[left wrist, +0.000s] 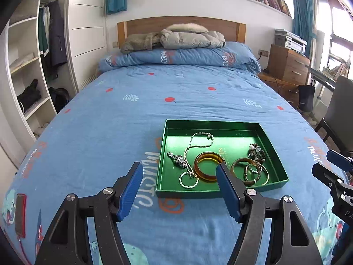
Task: Organize jewelry
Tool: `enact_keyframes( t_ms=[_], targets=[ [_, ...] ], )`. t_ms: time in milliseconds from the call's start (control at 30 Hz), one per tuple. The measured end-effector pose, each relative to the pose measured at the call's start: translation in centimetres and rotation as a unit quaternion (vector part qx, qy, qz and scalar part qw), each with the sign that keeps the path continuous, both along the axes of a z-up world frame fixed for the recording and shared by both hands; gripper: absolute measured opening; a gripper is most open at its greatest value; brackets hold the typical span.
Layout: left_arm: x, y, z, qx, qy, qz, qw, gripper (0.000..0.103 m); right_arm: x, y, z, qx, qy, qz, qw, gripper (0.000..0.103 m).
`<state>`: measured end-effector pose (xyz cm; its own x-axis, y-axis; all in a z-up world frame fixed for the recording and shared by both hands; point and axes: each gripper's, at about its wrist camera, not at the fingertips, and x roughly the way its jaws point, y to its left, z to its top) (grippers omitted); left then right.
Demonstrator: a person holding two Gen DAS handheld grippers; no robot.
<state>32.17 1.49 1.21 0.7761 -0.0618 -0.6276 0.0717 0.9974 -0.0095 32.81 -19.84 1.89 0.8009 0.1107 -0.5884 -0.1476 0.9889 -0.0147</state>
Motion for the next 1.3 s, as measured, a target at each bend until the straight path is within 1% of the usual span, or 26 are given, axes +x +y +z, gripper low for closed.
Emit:
enact_keyframes(
  t_ms=[200, 267, 300, 400, 500, 567, 667, 767, 1000, 1133, 1300],
  targets=[
    [-7.3, 0.4, 1.5, 0.03, -0.025, 0.01, 0.9992, 0.08, -7.0, 0.5, 1.7, 0.004, -0.02, 0.002, 1.0, 0.063],
    [-9.7, 0.4, 1.6, 0.042, -0.034, 0.018, 0.9984, 0.083, -9.4, 0.5, 2.1, 0.008, -0.025, 0.0, 1.0, 0.069],
    [-10.8, 0.5, 1.7, 0.045, -0.037, 0.023, 0.9981, 0.085, -10.5, 0.3, 2.3, 0.012, -0.026, -0.001, 1.0, 0.075],
    [-14.3, 1.1, 2.0, 0.042, -0.041, 0.03, 0.9978, 0.086, -13.7, -0.1, 2.9, 0.017, -0.032, -0.009, 0.999, 0.077],
    [-17.5, 1.4, 2.5, 0.041, -0.045, 0.032, 0.9976, 0.09, -16.7, -0.2, 3.5, 0.017, -0.037, -0.012, 0.999, 0.084],
    [-19.4, 1.6, 2.8, 0.049, -0.052, 0.04, 0.9966, 0.093, -18.9, -0.1, 4.0, 0.018, -0.044, -0.013, 0.999, 0.089],
    [-22.2, 2.1, 3.1, 0.049, -0.062, 0.048, 0.9957, 0.094, -21.8, 0.0, 4.6, 0.025, -0.053, -0.009, 0.998, 0.091],
    [-24.7, 2.2, 3.6, 0.048, -0.069, 0.055, 0.995, 0.095, -24.3, 0.4, 5.0, 0.023, -0.063, -0.005, 0.998, 0.094],
    [-29.7, 1.9, 4.9, 0.043, -0.097, 0.045, 0.9934, 0.099, -28.9, 1.1, 5.5, 0.018, -0.086, -0.003, 0.996, 0.095],
    [-31.3, 1.4, 5.3, 0.041, -0.104, 0.036, 0.9931, 0.1, -30.5, 0.9, 5.8, 0.018, -0.094, -0.007, 0.995, 0.095],
    [-32.3, 1.0, 5.4, 0.033, -0.105, 0.029, 0.9935, 0.1, -32.1, 0.3, 6.0, 0.015, -0.104, -0.018, 0.994, 0.095]
  ],
)
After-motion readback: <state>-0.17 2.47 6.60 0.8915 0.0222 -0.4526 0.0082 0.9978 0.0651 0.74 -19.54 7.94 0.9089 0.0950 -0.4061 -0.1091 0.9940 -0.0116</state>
